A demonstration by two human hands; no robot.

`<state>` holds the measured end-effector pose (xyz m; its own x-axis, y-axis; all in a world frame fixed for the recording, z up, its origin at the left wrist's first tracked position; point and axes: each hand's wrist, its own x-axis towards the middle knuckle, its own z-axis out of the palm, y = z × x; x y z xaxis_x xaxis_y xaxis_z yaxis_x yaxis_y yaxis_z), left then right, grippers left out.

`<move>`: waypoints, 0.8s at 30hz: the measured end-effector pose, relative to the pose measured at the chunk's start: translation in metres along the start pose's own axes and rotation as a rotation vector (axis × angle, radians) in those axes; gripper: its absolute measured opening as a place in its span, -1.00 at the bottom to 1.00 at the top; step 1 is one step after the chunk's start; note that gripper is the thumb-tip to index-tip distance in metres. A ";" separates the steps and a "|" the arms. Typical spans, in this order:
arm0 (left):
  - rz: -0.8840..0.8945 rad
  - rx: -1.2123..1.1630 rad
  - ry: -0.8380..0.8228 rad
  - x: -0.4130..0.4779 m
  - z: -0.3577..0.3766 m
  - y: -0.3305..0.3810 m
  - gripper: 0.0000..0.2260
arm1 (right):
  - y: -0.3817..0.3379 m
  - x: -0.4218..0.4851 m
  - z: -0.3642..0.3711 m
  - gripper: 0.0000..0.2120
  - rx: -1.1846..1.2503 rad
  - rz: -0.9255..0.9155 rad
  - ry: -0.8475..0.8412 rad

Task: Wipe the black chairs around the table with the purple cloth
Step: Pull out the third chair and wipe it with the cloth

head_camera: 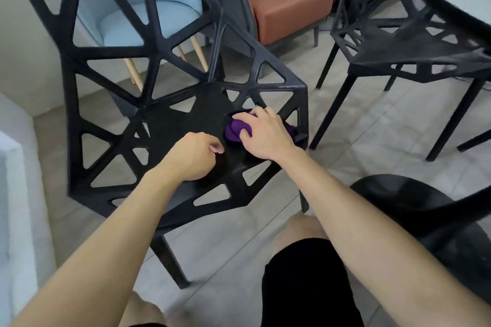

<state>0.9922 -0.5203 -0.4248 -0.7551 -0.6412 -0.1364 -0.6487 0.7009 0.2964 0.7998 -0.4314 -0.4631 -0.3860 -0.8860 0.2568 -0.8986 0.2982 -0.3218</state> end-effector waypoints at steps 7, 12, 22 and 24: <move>-0.317 -0.083 0.514 -0.036 -0.011 -0.040 -0.78 | -0.119 -0.031 0.024 -0.62 0.206 -0.324 -0.211; -0.237 -0.123 0.374 -0.050 -0.014 -0.052 -0.70 | -0.044 -0.010 0.012 -0.59 0.096 -0.272 -0.112; -0.285 0.145 0.425 -0.090 -0.012 -0.088 -0.81 | -0.139 -0.037 0.045 -0.58 0.225 -0.300 -0.153; -0.271 0.269 0.504 -0.102 -0.018 -0.101 -0.84 | -0.140 -0.049 0.044 -0.56 0.271 -0.400 -0.132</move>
<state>1.1368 -0.5315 -0.4235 -0.4657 -0.8296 0.3079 -0.8615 0.5046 0.0564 0.9538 -0.4456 -0.4704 0.0227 -0.9548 0.2965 -0.8778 -0.1610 -0.4511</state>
